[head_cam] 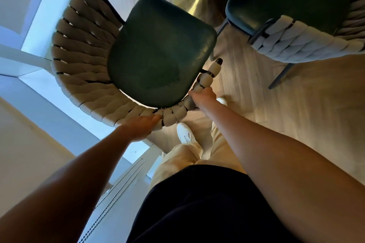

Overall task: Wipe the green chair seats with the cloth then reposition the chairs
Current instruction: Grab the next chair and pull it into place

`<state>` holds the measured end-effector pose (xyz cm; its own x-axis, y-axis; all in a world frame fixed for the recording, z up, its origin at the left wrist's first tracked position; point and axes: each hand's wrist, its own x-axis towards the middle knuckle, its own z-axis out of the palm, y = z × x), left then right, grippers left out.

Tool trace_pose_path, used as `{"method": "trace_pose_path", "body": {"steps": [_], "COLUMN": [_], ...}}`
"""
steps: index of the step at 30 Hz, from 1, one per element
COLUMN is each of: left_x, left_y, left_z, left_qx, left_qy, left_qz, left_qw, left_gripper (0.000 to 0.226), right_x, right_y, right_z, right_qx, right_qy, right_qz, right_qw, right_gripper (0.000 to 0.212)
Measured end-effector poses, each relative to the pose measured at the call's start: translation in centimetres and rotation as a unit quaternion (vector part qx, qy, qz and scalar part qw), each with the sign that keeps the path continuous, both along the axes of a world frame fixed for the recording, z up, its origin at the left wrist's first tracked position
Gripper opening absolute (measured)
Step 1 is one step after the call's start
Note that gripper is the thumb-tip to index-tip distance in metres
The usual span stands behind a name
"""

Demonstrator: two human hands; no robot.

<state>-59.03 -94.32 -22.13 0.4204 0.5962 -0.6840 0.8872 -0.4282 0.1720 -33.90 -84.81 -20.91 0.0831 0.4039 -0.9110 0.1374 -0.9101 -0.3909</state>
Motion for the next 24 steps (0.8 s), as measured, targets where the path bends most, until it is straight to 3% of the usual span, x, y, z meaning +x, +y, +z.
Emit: {"method": "trace_pose_path", "body": {"steps": [10,20,24], "left_x": [-0.9,-0.6,-0.6], "left_y": [3.6,7.4,6.7], "left_z": [-0.5,-0.9,-0.9], "left_qx": [-0.005,-0.031,0.011], "left_qy": [-0.041,-0.068,-0.058], "left_qz": [0.031,0.061,0.052], "left_qw": [0.999,0.995,0.997], "left_gripper": [0.074,0.045,0.044], "right_x": [-0.3,0.4,0.5], "right_y": [3.9,6.9,6.6], "right_z": [-0.2,-0.4,-0.4], "right_qx": [-0.003,0.022,0.009], "right_qy": [-0.005,-0.010,-0.015], "right_qz": [0.010,0.003,0.009], "right_qw": [1.000,1.000,1.000], "right_gripper": [0.045,0.051,0.049]}}
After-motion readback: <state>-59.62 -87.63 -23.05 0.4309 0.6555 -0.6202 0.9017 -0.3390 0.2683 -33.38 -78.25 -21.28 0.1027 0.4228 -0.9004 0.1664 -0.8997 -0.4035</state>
